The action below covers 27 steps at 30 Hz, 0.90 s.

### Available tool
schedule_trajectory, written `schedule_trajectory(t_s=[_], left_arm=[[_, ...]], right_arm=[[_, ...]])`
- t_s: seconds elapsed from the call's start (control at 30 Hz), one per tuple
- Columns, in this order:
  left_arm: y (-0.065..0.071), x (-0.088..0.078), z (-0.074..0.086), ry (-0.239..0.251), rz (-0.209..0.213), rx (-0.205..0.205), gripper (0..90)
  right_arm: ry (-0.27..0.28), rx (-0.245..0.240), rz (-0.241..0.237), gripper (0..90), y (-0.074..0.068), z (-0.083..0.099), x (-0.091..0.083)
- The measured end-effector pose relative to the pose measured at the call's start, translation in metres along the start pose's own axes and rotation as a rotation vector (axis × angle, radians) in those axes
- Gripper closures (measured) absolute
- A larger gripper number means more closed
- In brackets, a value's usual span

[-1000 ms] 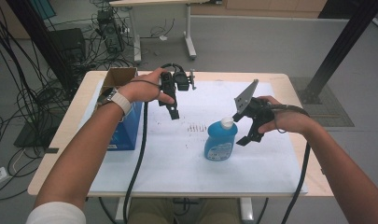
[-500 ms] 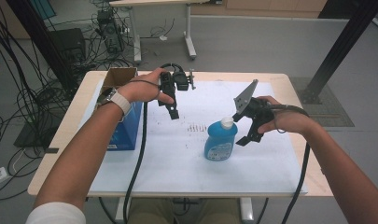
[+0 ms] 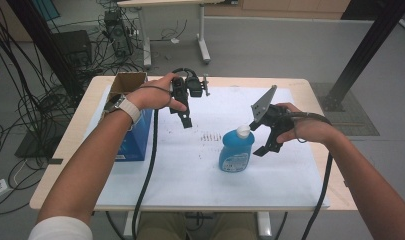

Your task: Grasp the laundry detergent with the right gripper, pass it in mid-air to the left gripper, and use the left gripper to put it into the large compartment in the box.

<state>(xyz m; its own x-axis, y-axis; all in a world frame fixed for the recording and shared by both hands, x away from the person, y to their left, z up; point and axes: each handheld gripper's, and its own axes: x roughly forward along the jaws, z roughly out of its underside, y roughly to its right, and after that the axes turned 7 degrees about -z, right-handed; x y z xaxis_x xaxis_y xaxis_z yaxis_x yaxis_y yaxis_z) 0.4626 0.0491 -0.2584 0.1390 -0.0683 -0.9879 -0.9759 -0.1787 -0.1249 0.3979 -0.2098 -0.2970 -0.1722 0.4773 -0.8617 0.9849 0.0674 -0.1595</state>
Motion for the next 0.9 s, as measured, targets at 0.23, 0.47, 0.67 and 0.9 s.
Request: schedule_trajectory(t_s=[0.23,0.47,0.67,0.9], left_arm=[[-0.0004,-0.0003,0.0006,-0.001,-0.001,-0.001,8.1],[0.0,0.0002,0.0002,-0.001,-0.001,-0.001,8.1],[-0.0003,0.001,-0.0002,0.0,-0.001,0.002,8.1],[-0.0007,0.0009,0.0006,0.001,-0.002,0.0,8.1]], right_arm=[[0.001,0.001,0.0,7.4,0.0002,-0.0001,0.0001],[-0.001,0.006,0.002,7.4,0.0002,-0.0003,0.0002],[0.0,0.003,0.003,7.4,0.0003,-0.0001,0.0001],[-0.001,0.006,0.001,7.5,0.0004,-0.0003,0.0005]])
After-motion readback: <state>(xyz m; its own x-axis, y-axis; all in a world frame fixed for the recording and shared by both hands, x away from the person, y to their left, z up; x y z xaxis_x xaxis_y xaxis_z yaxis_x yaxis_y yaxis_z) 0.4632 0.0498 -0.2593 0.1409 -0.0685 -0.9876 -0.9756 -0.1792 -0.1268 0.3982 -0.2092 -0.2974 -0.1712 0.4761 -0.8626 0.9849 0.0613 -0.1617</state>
